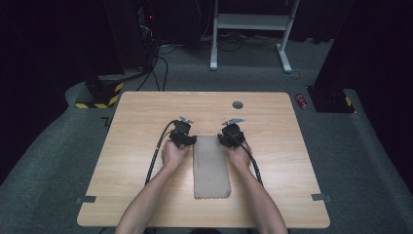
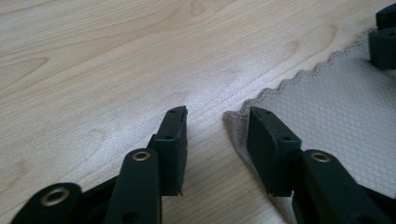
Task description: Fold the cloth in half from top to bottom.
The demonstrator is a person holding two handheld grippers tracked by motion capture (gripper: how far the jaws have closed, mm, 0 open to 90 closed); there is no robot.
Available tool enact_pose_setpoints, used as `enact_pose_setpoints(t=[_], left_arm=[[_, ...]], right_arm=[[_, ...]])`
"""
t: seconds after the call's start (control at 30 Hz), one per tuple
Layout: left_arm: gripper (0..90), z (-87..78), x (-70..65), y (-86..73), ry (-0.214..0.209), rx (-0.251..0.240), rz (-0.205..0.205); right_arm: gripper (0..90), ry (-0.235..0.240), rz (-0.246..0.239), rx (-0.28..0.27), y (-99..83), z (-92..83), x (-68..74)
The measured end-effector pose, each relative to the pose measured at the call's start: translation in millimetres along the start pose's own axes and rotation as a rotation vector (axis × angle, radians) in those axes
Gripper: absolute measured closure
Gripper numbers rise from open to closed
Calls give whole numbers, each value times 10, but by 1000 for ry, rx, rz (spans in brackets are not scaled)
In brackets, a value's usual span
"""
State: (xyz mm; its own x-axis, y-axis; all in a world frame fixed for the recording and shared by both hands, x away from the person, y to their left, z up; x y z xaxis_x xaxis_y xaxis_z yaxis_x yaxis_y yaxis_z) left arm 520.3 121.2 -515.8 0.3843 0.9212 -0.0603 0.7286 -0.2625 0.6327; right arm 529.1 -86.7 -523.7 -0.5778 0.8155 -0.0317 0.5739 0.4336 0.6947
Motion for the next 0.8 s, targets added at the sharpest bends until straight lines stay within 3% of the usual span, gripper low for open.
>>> enact_pose_setpoints(t=[0.17, 0.47, 0.57, 0.67, 0.8], left_arm=[[644, -1, -18, 5, -16, 3, 19], [872, 15, -54, 30, -68, 14, 33], [887, 22, -32, 37, -84, 9, 35], [898, 35, -1, 53, -111, 11, 11], [900, 47, -27, 80, -116, 7, 28]], right_arm=[[787, 18, -9, 2, 3, 1, 12], [882, 38, -28, 1, 7, 6, 36], [887, 48, -22, -3, 5, 6, 15], [891, 51, -13, 1, 1, -3, 4], [893, 51, -9, 4, -8, -39, -43]])
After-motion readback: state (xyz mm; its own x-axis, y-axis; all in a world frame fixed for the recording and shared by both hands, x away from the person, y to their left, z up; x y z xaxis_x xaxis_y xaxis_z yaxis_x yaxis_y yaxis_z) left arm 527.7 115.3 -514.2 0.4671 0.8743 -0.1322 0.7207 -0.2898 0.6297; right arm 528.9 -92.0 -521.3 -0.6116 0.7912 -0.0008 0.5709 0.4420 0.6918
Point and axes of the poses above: each handheld gripper's, and its own axes: z roughly forward along the jaws, y roughly out of its top, x roughly to its left, the point moved 1 cm from there along z, roughly forward along the jaws, and after that the axes turned 4 degrees about -z, right-handed, at the moved point
